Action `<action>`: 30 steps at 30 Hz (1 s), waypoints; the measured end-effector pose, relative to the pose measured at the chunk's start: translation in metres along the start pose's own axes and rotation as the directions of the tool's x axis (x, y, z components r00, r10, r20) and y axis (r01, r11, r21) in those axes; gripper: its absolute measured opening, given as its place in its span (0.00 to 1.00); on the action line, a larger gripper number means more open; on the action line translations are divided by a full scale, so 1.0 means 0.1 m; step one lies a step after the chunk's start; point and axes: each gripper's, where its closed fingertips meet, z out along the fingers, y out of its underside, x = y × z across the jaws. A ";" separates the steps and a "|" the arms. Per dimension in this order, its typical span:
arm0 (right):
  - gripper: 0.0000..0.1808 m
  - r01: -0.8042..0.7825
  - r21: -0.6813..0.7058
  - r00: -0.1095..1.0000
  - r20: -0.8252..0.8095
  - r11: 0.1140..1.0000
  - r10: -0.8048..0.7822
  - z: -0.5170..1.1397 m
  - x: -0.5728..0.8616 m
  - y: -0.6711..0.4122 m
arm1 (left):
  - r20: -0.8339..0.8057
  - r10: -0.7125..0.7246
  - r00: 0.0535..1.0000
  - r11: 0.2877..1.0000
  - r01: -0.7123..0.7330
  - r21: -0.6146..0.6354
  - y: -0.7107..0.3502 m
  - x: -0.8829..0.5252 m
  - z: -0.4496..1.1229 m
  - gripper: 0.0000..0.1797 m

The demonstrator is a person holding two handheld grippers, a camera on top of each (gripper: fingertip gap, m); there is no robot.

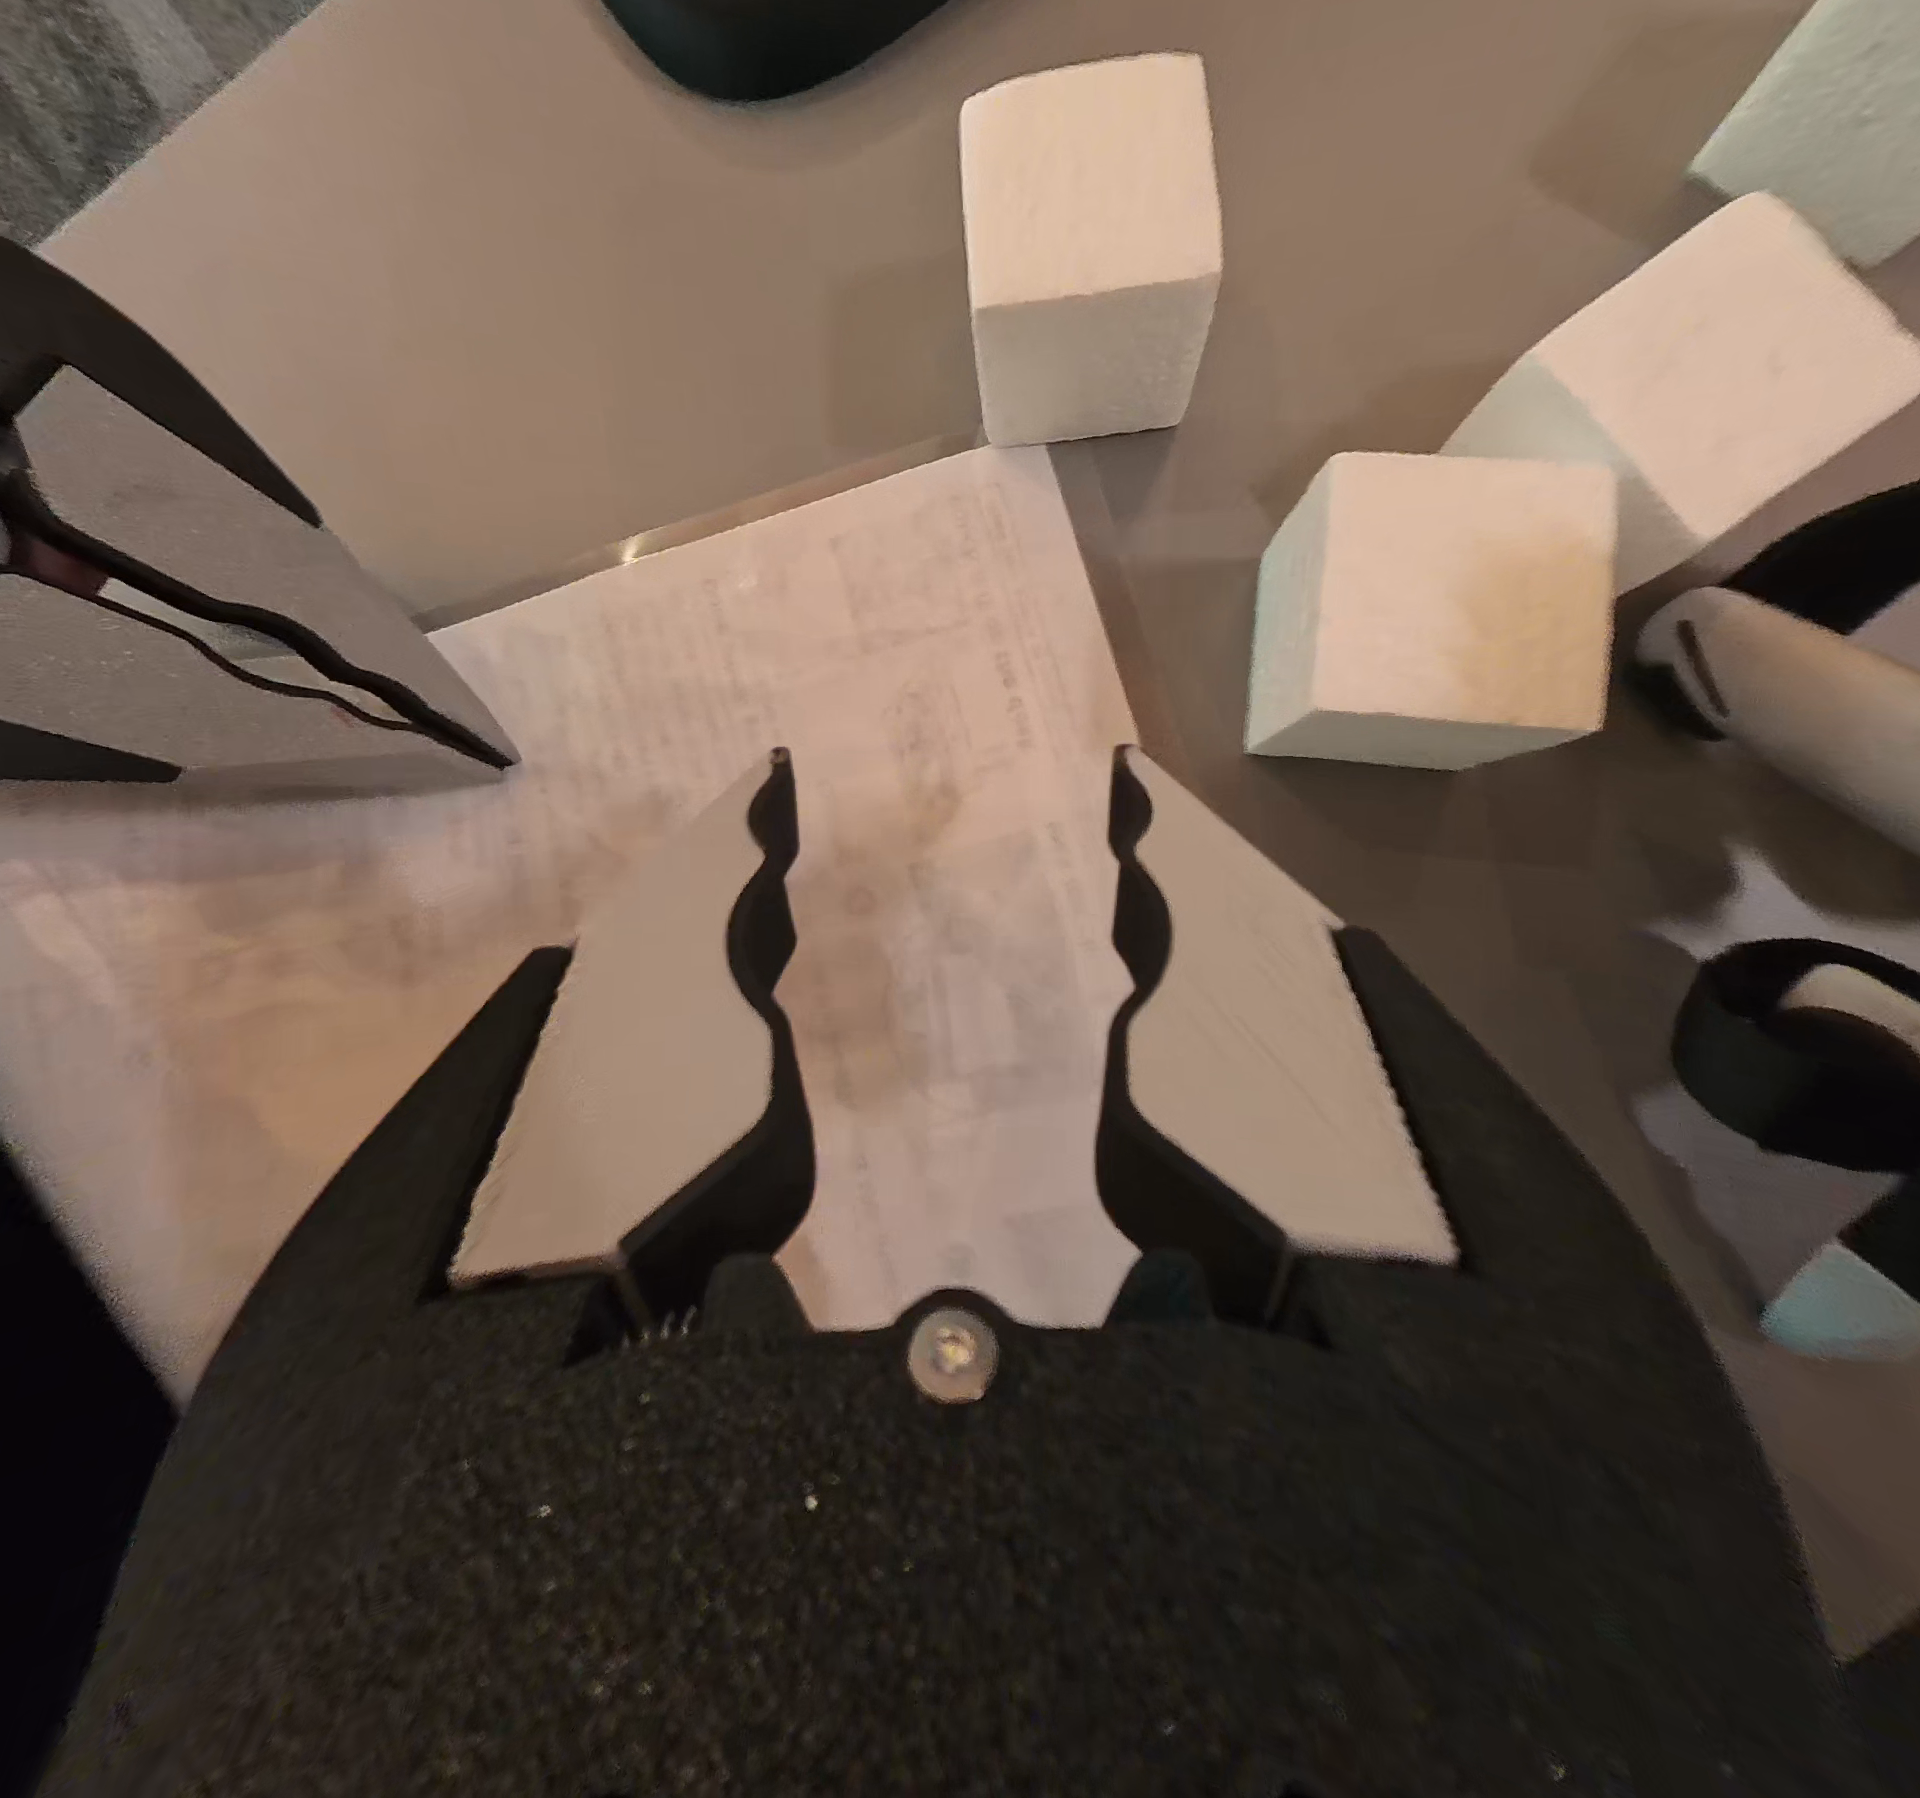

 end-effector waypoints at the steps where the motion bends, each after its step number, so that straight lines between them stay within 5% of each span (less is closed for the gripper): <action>1: 0.30 0.015 0.017 1.000 -0.018 1.000 -0.015 -0.03 0.02 -0.02 | 0.000 0.001 1.000 1.000 -0.001 0.000 0.00 0.00 0.00 0.00; 10: 0.12 -0.006 0.008 0.987 -0.162 1.000 0.007 -0.16 0.28 0.00 | 0.014 0.011 1.000 1.000 -0.011 0.021 -0.01 0.00 0.00 0.00; 16: 0.10 -0.143 0.061 0.960 -0.234 0.988 0.153 -0.27 0.52 -0.01 | 0.015 0.017 1.000 1.000 -0.018 0.016 -0.01 0.00 0.00 0.00; 27: 0.37 -0.127 -0.026 0.973 -0.199 0.992 0.119 -0.02 0.83 -0.18 | 0.016 0.011 1.000 1.000 -0.011 0.015 -0.01 0.00 0.01 0.00; 30: 0.38 -0.109 -0.122 0.984 -0.151 0.987 0.090 0.17 0.87 -0.15 | 0.017 0.011 1.000 1.000 -0.012 0.015 -0.01 0.00 0.01 0.00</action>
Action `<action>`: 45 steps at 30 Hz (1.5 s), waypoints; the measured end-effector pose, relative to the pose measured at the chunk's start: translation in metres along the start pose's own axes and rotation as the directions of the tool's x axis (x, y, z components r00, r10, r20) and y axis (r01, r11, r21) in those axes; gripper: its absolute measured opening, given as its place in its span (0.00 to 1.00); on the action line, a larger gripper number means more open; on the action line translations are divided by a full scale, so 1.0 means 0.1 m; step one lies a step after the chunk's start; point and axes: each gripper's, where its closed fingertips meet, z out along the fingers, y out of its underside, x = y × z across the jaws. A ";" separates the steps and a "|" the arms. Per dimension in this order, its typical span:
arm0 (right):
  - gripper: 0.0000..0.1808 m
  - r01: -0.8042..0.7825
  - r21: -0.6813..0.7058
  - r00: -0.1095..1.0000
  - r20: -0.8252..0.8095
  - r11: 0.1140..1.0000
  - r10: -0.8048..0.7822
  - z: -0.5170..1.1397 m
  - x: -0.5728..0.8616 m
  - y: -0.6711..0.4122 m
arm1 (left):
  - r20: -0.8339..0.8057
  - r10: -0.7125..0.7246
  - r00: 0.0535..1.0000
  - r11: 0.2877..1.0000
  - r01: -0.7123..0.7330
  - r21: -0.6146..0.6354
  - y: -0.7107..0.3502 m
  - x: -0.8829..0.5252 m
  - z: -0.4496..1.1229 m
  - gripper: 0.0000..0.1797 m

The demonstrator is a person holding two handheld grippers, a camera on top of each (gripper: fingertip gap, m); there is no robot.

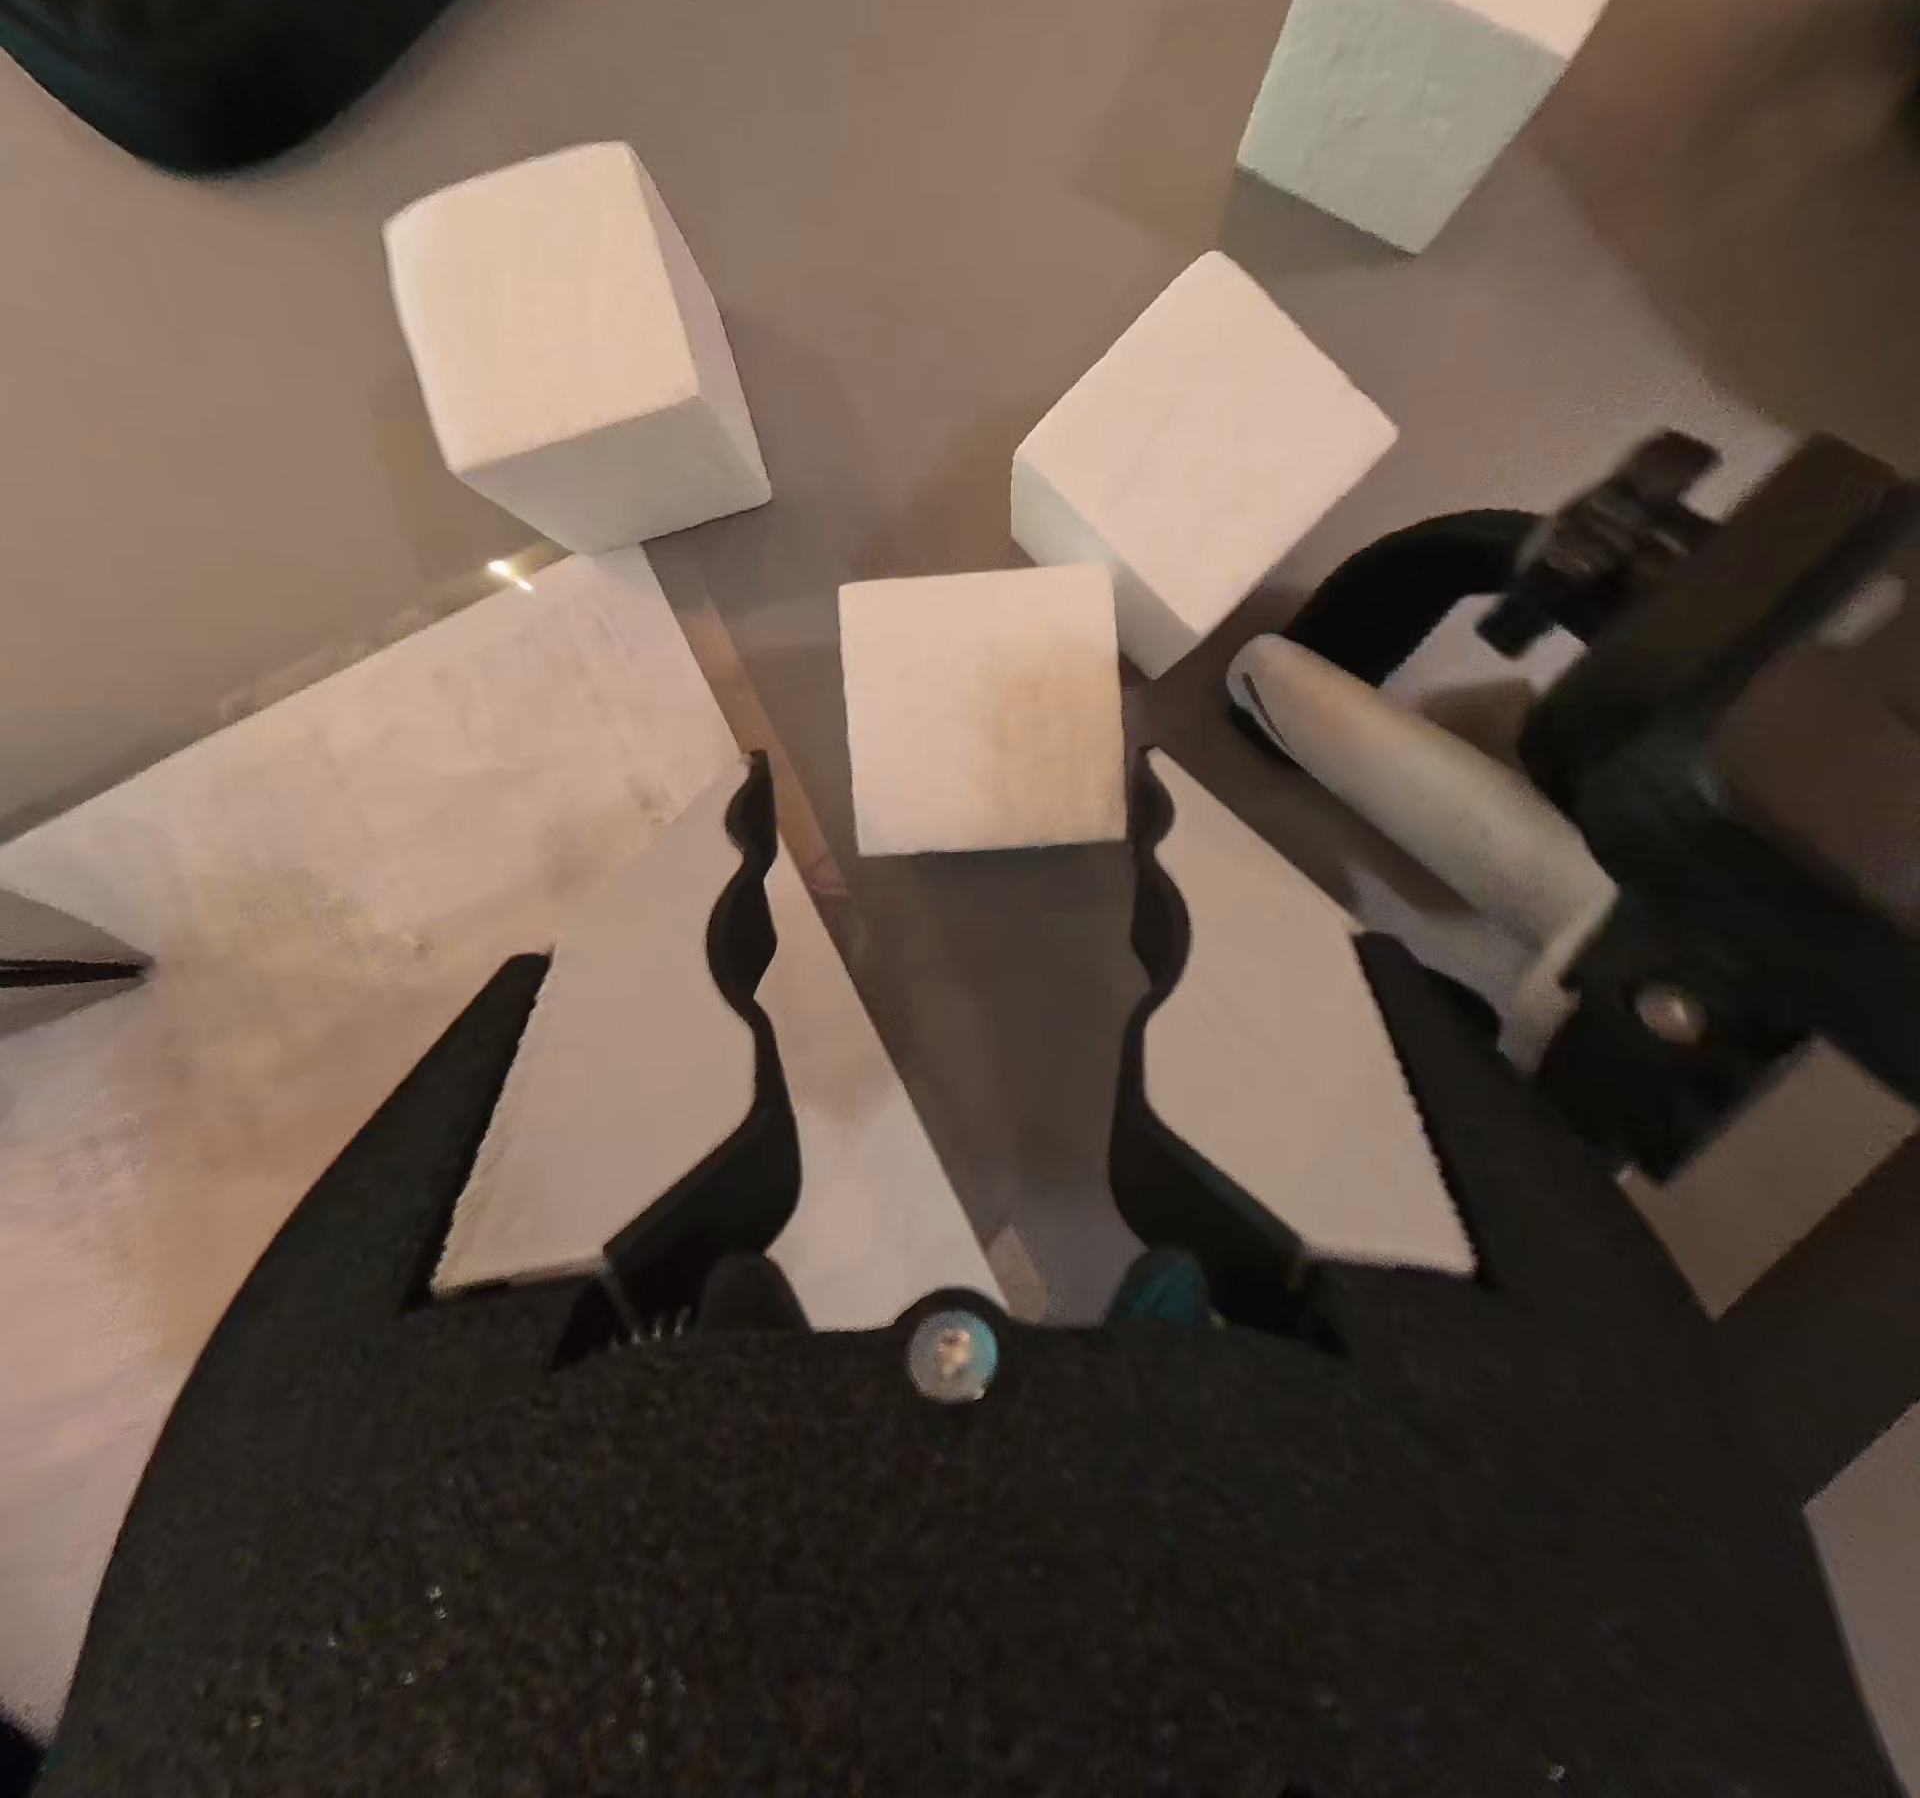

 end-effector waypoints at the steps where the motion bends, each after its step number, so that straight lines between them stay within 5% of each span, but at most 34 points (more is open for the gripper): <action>1: 0.36 0.021 -0.031 1.000 -0.003 0.999 -0.021 0.06 0.02 0.02 | 0.000 0.001 1.000 1.000 -0.001 0.001 0.00 0.00 0.00 0.00; 14: 0.32 0.093 -0.045 0.983 0.161 0.995 -0.084 -0.53 -0.55 0.34 | -0.017 -0.007 1.000 1.000 0.008 0.024 0.00 0.00 0.00 0.00; 23: 0.35 0.184 -0.130 0.979 0.116 0.974 -0.169 -0.30 -0.72 0.82 | -0.018 0.013 1.000 1.000 -0.013 0.014 -0.02 0.01 0.01 0.00; 45: 0.35 0.312 0.015 0.941 0.133 0.950 -0.311 -0.10 -0.84 -0.55 | -0.010 -0.017 1.000 0.999 0.018 0.033 -0.02 0.00 0.02 0.00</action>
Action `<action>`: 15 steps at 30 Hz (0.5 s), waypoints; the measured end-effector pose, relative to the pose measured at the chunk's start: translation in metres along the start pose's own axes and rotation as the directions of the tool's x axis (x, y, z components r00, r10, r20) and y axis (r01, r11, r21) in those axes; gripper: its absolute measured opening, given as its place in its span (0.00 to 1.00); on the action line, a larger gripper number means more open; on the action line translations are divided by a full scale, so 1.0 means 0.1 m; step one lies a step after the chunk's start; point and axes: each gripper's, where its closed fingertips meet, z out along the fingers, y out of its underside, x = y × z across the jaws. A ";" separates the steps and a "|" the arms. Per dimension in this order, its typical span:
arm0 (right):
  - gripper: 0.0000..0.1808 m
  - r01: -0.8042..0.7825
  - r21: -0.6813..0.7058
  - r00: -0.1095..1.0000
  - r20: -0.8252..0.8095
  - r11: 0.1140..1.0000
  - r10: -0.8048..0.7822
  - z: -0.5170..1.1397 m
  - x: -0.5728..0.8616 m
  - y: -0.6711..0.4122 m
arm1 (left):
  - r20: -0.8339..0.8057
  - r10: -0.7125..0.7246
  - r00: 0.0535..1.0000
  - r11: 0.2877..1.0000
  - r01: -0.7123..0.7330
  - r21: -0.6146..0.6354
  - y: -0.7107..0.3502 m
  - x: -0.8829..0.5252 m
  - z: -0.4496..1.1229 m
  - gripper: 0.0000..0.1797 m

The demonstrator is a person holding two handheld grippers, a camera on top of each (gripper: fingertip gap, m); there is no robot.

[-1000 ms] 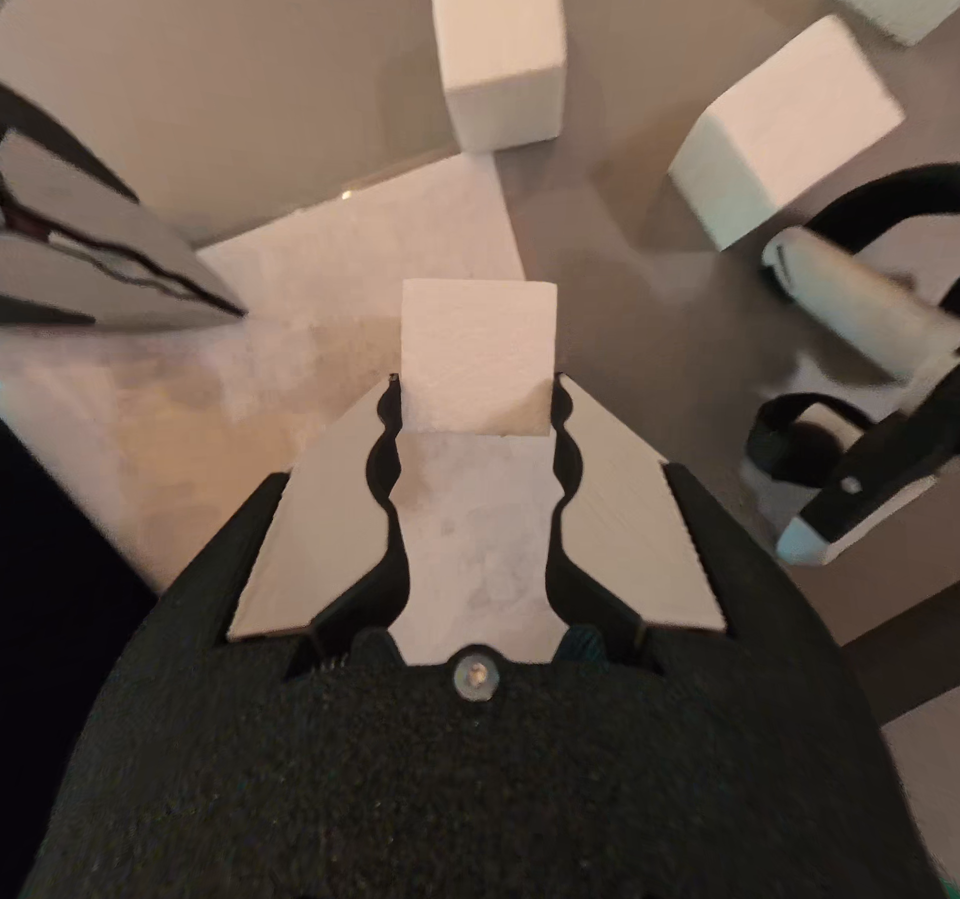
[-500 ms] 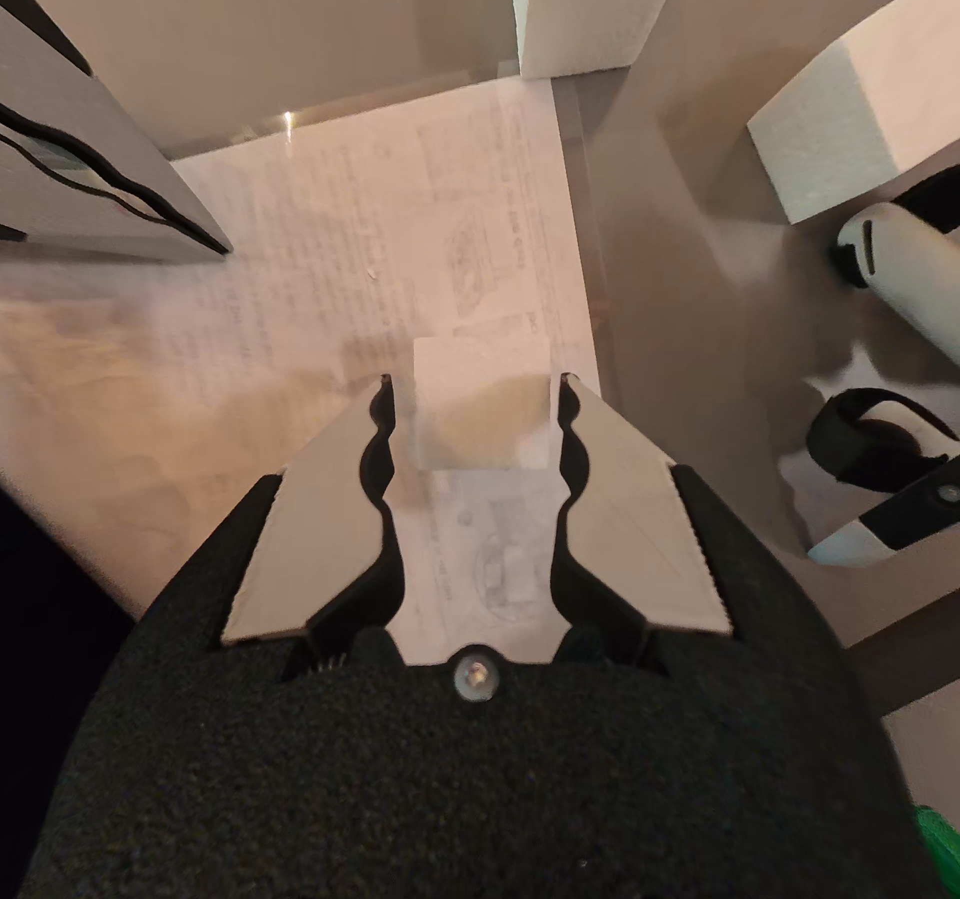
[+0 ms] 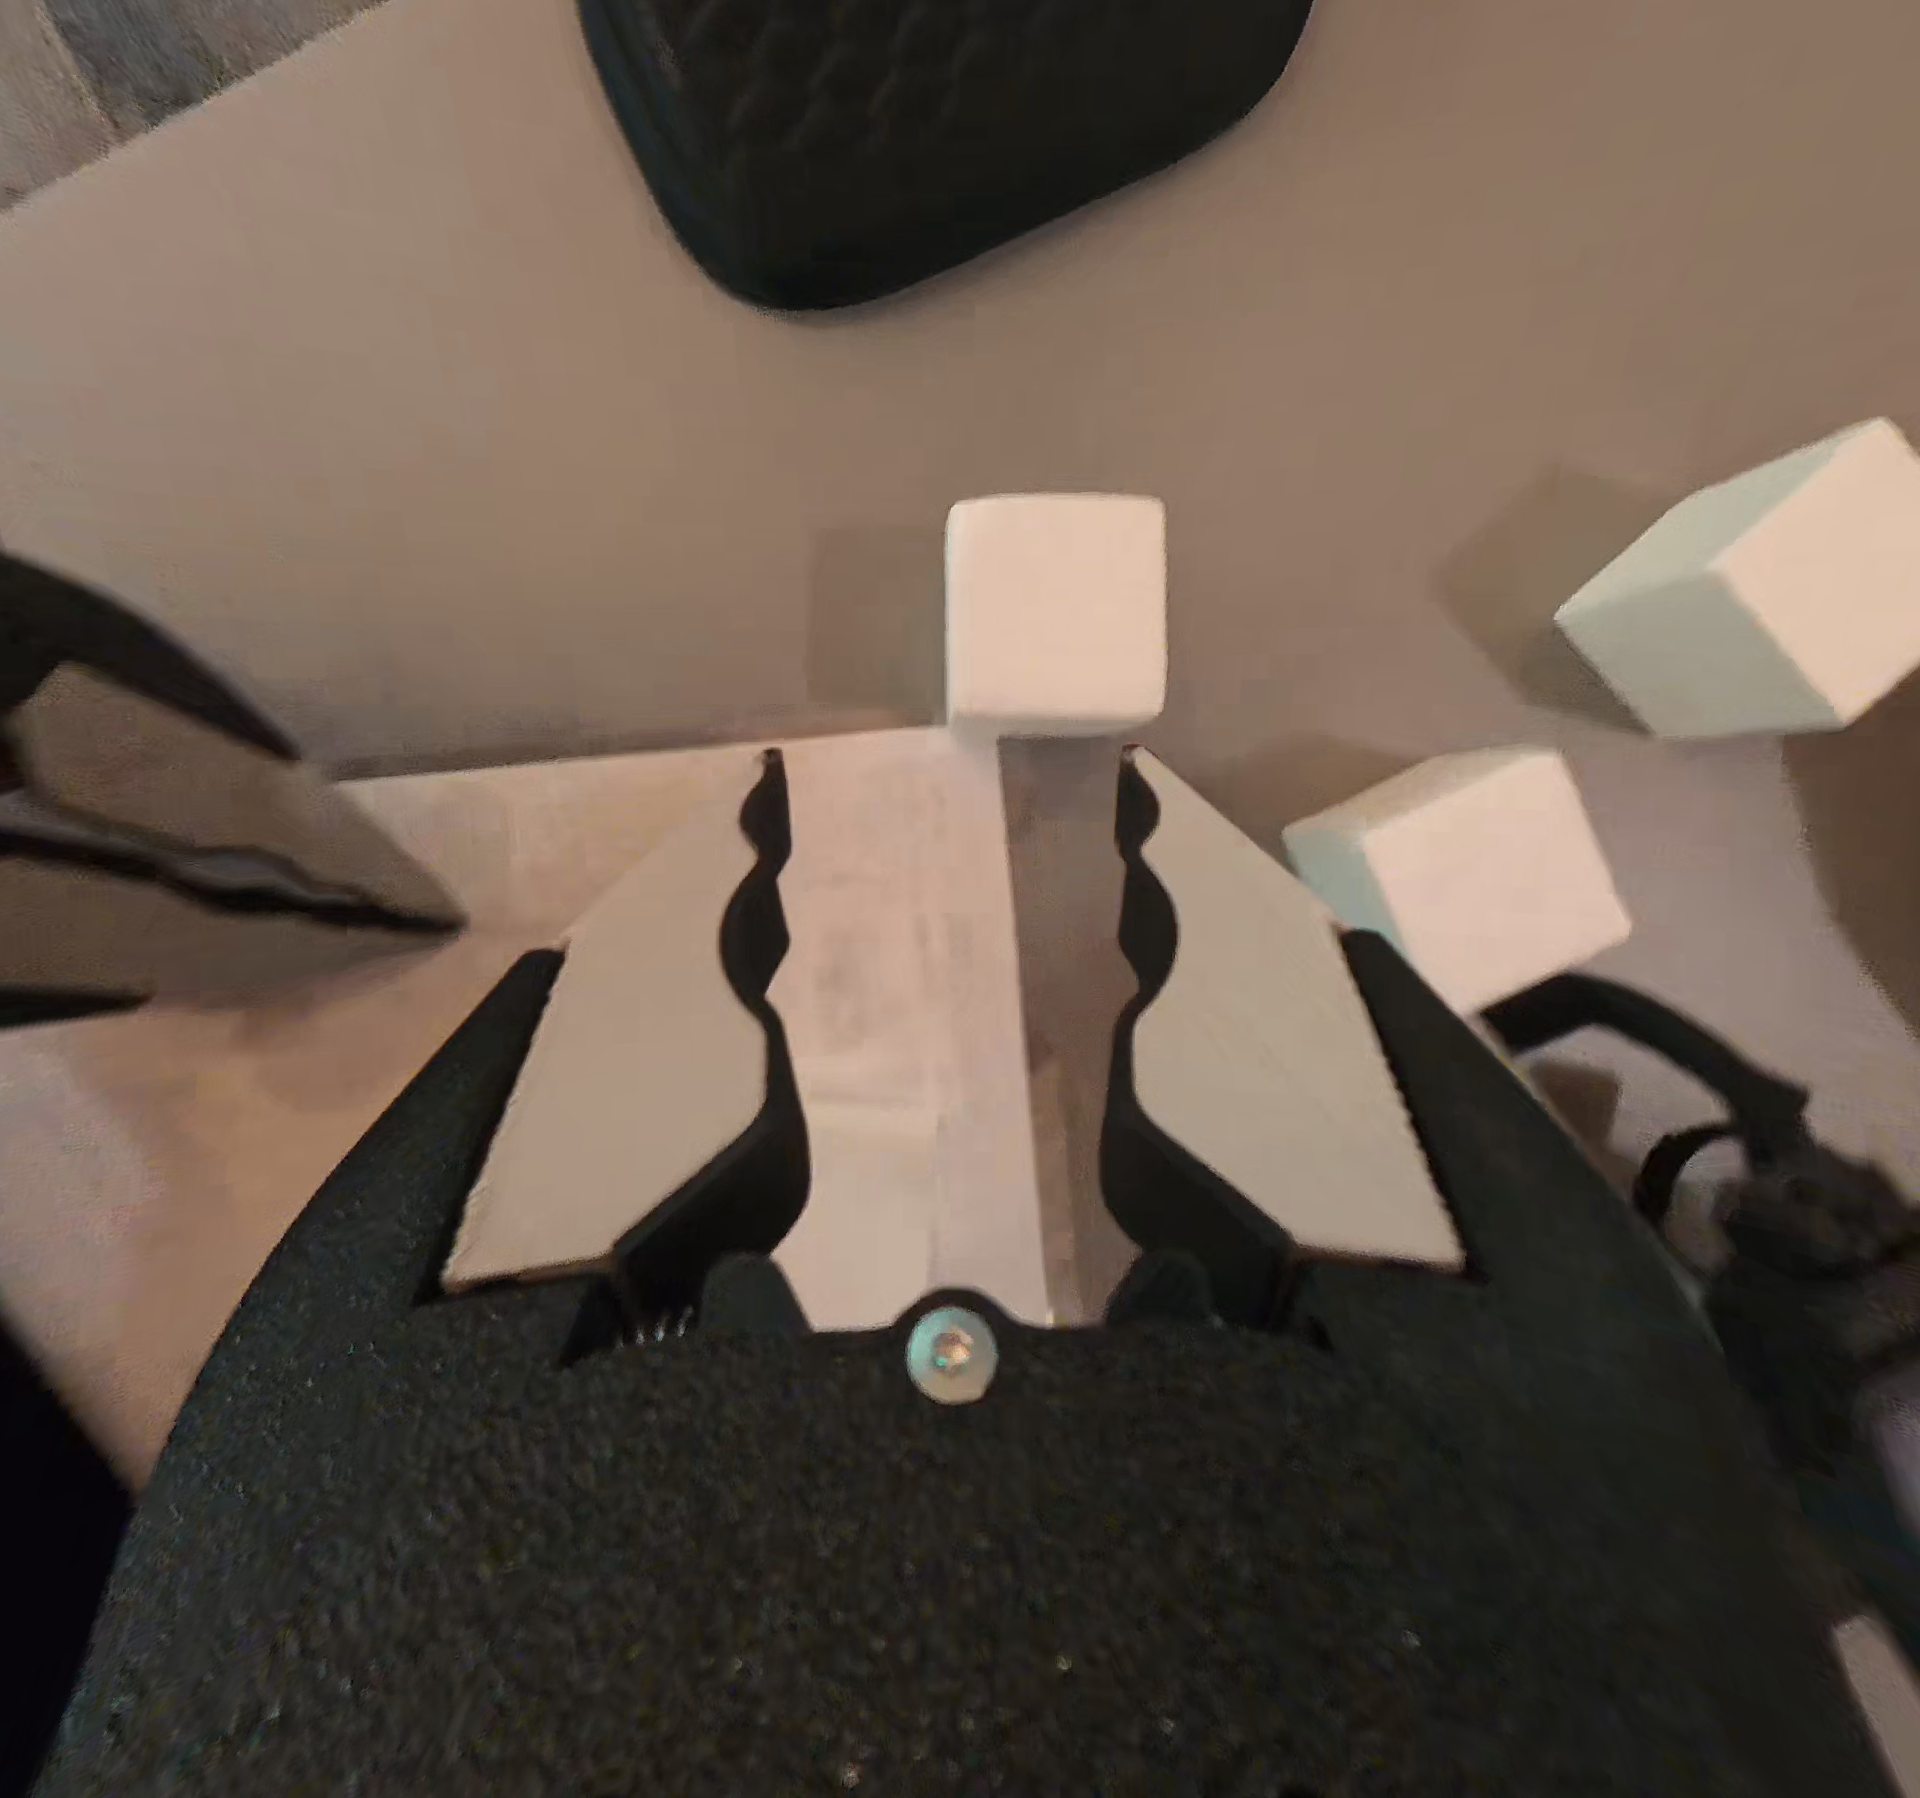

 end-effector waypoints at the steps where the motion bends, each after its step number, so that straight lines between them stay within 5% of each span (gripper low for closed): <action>1: 0.34 0.014 -0.015 1.000 -0.006 1.000 -0.014 0.10 0.05 -0.05 | 0.000 -0.003 1.000 1.000 0.003 0.003 0.00 0.00 0.00 0.00; 7: 0.30 0.016 -0.212 1.000 0.004 0.977 -0.015 0.57 0.24 -0.03 | 0.009 -0.012 1.000 1.000 0.012 -0.002 0.00 0.00 0.00 0.00; 15: 0.30 0.026 -0.145 0.999 0.036 0.989 -0.021 -0.14 0.09 0.02 | 0.008 -0.004 1.000 1.000 0.004 0.005 0.00 0.00 0.00 0.00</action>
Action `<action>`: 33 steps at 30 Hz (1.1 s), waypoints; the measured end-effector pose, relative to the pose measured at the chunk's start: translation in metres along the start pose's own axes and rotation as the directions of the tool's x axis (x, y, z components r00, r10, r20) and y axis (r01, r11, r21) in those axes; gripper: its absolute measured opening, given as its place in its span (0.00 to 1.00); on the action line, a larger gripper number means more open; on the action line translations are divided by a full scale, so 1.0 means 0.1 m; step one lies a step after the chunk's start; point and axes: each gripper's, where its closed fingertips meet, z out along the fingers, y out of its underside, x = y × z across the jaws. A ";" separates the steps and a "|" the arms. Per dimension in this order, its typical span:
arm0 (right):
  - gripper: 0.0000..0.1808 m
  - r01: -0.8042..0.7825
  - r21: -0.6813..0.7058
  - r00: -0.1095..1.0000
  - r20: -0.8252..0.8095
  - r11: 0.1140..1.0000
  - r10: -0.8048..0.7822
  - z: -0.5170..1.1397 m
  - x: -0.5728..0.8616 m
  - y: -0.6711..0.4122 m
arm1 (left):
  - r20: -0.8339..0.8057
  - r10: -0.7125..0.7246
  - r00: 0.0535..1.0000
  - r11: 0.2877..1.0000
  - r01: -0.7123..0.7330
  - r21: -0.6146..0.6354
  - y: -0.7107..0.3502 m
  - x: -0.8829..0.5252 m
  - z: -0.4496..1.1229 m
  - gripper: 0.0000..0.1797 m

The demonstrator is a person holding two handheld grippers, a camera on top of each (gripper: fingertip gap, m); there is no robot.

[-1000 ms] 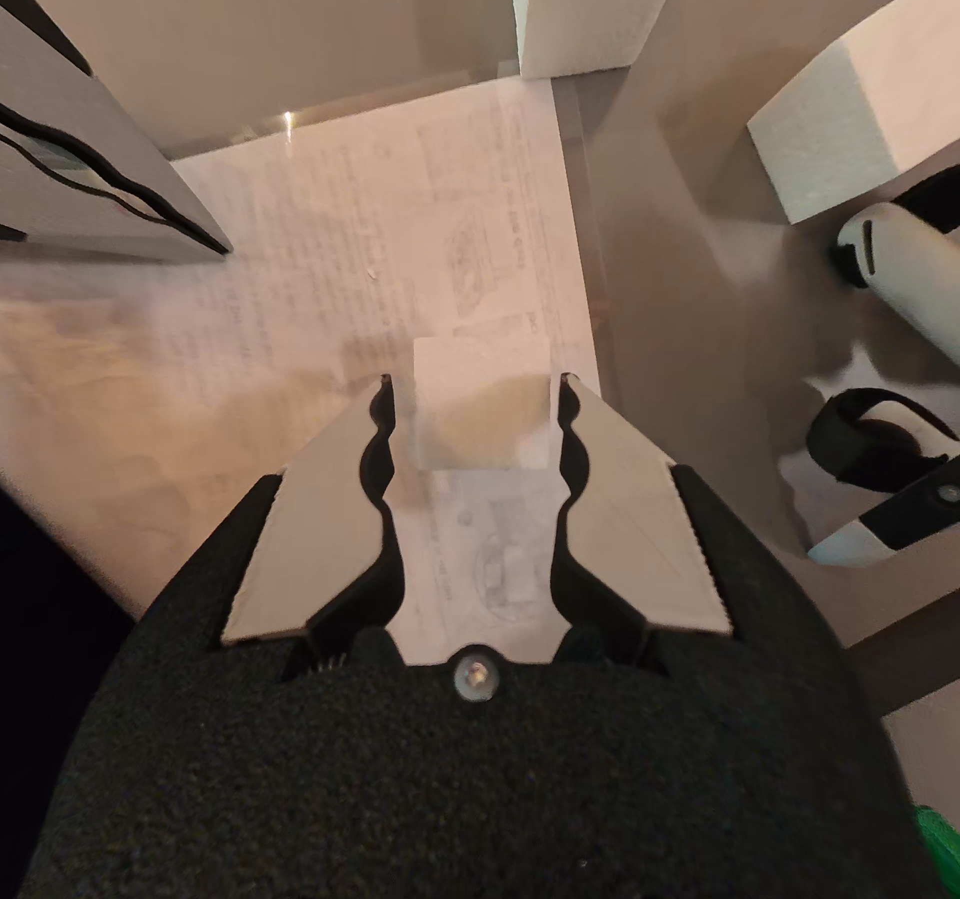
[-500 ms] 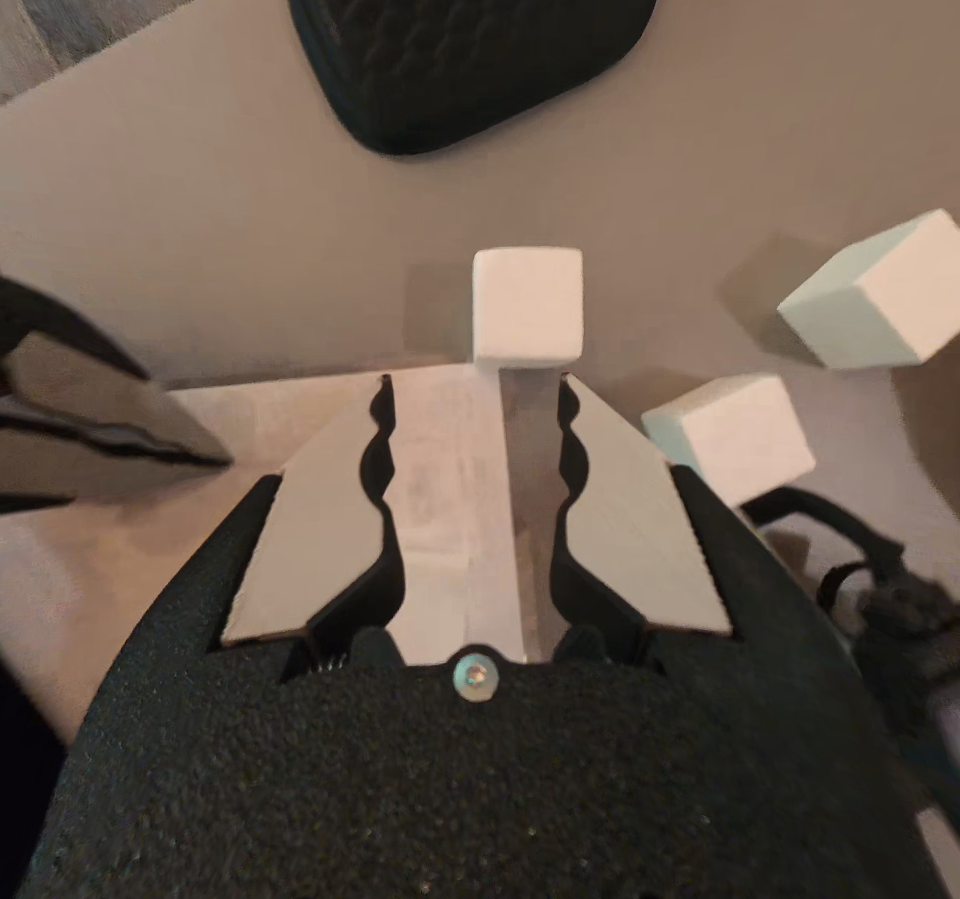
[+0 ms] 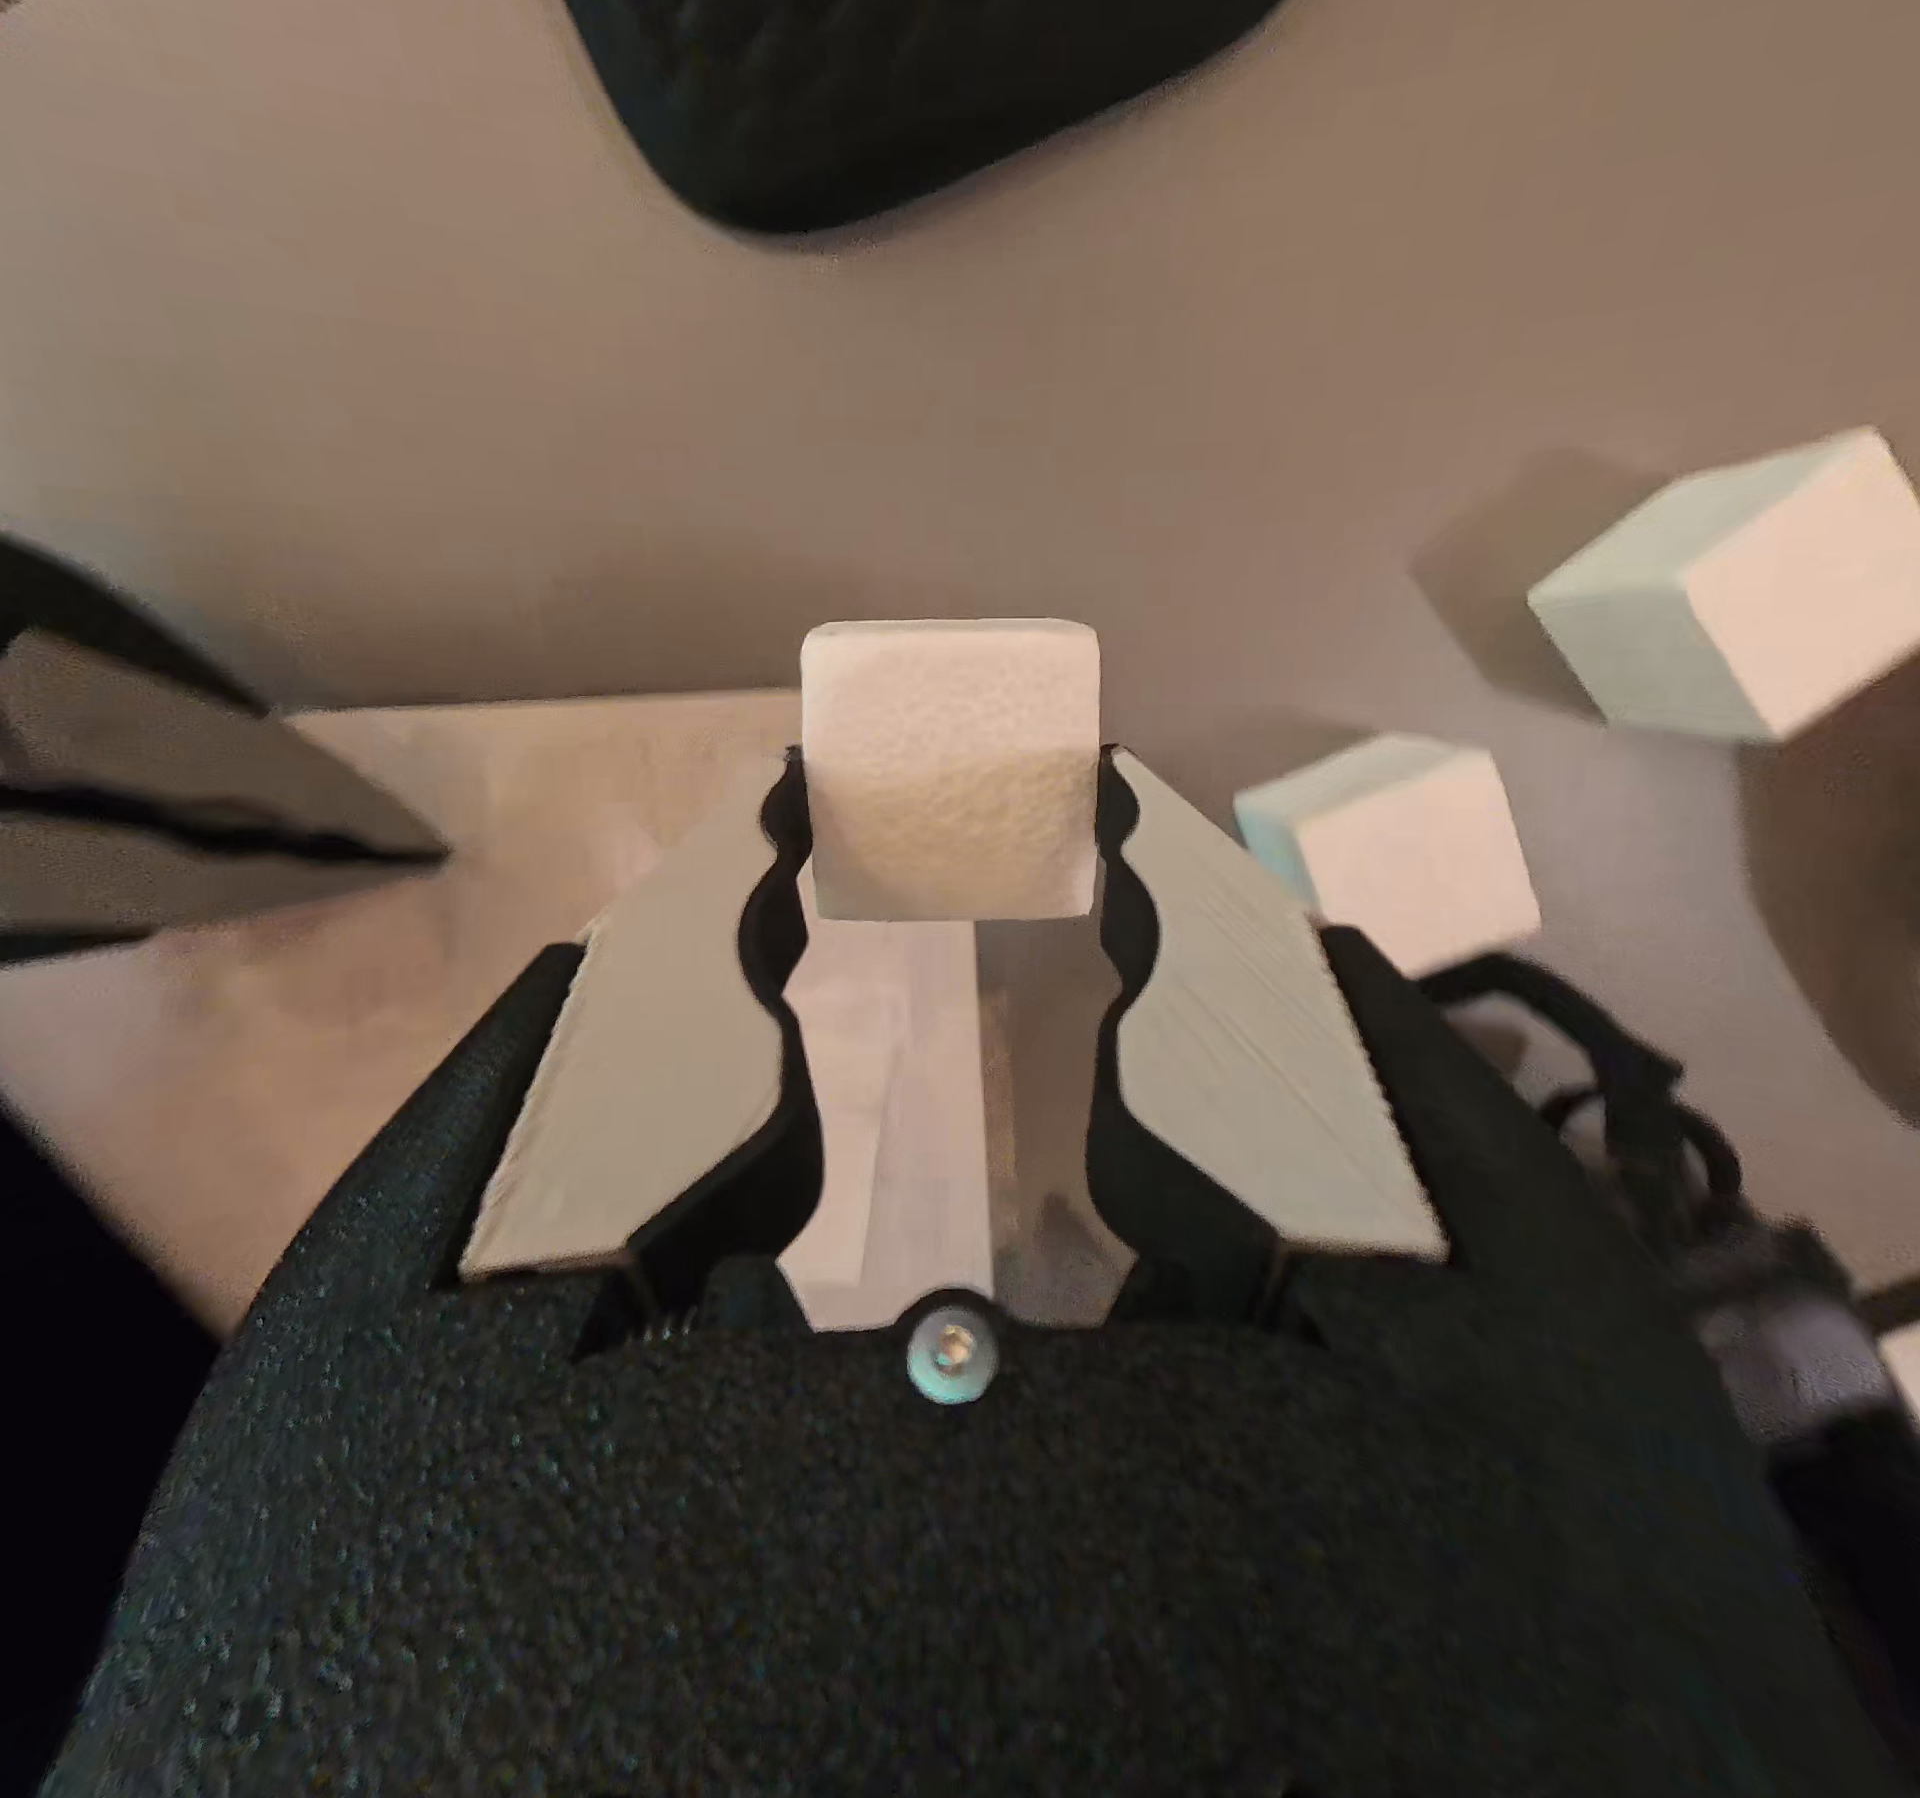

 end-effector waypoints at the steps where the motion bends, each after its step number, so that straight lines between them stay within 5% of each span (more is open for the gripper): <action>1: 0.30 -0.017 -0.008 1.000 0.021 1.000 0.018 -0.13 -0.05 0.10 | -0.001 0.005 1.000 1.000 -0.005 -0.003 0.00 0.00 0.00 0.00; 16: 0.32 -0.136 -0.168 0.990 0.015 0.976 0.140 -0.25 -0.42 1.20 | -0.026 0.013 1.000 1.000 -0.013 -0.013 -0.02 0.01 0.02 0.00; 21: 0.33 -0.143 -0.082 0.987 0.062 0.986 0.148 -0.51 -0.37 0.92 | -0.015 0.014 1.000 1.000 -0.014 -0.007 -0.02 0.01 0.02 0.00; 27: 0.34 0.029 -0.031 0.998 -0.056 0.999 -0.030 -0.76 0.26 0.24 | -0.021 -0.001 1.000 1.000 0.001 0.004 -0.02 0.01 0.02 0.00; 33: 0.36 0.214 -0.330 0.959 -0.109 0.919 -0.262 -0.14 0.90 0.09 | -0.019 -0.023 1.000 1.000 0.024 0.012 -0.03 0.01 0.02 0.00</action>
